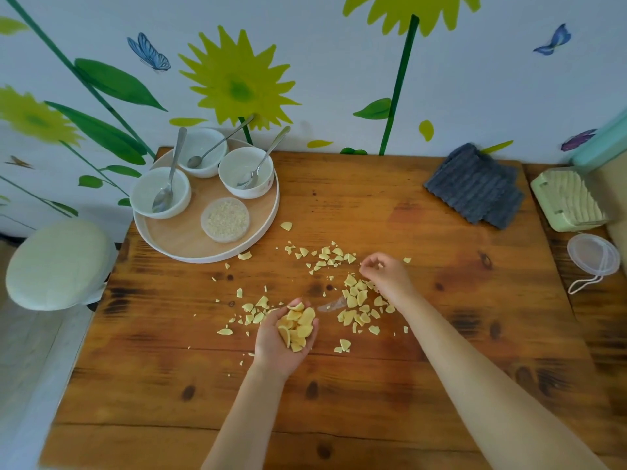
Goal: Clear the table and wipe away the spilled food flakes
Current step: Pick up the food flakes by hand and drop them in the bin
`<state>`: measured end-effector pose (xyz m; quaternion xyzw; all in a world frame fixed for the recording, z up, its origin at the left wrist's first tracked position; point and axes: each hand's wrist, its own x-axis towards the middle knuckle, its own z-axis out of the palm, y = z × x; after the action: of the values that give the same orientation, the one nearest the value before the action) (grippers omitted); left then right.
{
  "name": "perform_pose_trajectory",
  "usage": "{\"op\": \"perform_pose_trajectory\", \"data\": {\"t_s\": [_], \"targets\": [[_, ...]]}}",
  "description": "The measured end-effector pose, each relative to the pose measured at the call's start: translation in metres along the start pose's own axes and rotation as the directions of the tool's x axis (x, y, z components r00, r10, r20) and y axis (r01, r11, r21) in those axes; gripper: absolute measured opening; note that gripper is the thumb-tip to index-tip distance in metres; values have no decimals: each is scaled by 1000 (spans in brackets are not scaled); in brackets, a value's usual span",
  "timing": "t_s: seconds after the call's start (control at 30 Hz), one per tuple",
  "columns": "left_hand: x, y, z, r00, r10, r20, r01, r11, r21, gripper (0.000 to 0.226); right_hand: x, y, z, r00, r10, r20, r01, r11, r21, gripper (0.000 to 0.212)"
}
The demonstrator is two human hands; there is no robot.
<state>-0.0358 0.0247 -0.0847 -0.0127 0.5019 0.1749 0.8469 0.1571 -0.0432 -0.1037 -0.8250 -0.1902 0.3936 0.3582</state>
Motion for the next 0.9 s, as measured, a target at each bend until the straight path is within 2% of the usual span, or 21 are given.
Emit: {"op": "perform_pose_trajectory", "data": {"t_s": [0.1, 0.2, 0.3, 0.37, 0.43, 0.5, 0.53, 0.6, 0.63, 0.7, 0.73, 0.77, 0.8, 0.87, 0.9], "targets": [[0, 1, 0, 1000, 11, -4, -11, 1000, 2, 27, 2, 5, 12, 993, -101, 56, 113, 951, -289, 16], [-1, 3, 1, 1000, 16, -14, -16, 1000, -4, 28, 5, 5, 25, 992, -123, 20, 116, 852, -511, 19], [-2, 4, 0, 1000, 19, -23, -19, 1000, -4, 28, 5, 4, 30, 990, -139, -28, 96, 803, -588, 14], [-2, 4, 0, 1000, 21, -22, -21, 1000, -4, 29, 3, 4, 29, 988, -148, -39, 98, 808, -582, 9], [-3, 4, 1, 999, 27, -28, -26, 1000, 6, 29, 2, 7, 27, 988, -145, -48, 110, 892, -438, 6], [-3, 4, 2, 999, 30, -35, -30, 999, 16, 28, 0, 7, 21, 997, -57, -53, 53, 996, -67, 11], [-3, 3, 2, 999, 28, -32, -27, 999, 19, 27, -3, 6, 17, 999, 6, -38, 0, 987, 163, 15], [-3, 2, 4, 1000, 20, -18, -19, 999, 29, 26, -9, 5, 8, 994, 107, 20, -101, 831, 547, 25], [-3, 2, 5, 1000, 17, -14, -17, 999, 34, 25, -12, 4, 5, 988, 139, 63, -145, 725, 673, 28], [-4, 0, 7, 1000, 15, -4, -15, 999, 45, 26, -18, 6, -2, 975, 179, 129, -211, 587, 781, 32], [-5, -1, 7, 1000, 11, 2, -11, 999, 47, 26, -20, 9, -4, 969, 201, 143, -236, 586, 775, 34], [-6, -2, 7, 1000, 7, 12, -7, 999, 46, 25, -23, 10, -5, 967, 224, 125, -243, 645, 725, 35], [-7, -3, 7, 1000, 4, 20, -5, 999, 45, 25, -24, 12, -4, 969, 234, 83, -234, 747, 622, 33], [-9, -3, 5, 1000, 5, 25, -6, 999, 48, 25, -25, 15, -2, 984, 177, -21, -163, 939, 304, 31], [-10, -3, 5, 1000, 5, 23, -6, 999, 48, 25, -24, 18, 1, 991, 117, -60, -108, 985, 135, 32]]}}
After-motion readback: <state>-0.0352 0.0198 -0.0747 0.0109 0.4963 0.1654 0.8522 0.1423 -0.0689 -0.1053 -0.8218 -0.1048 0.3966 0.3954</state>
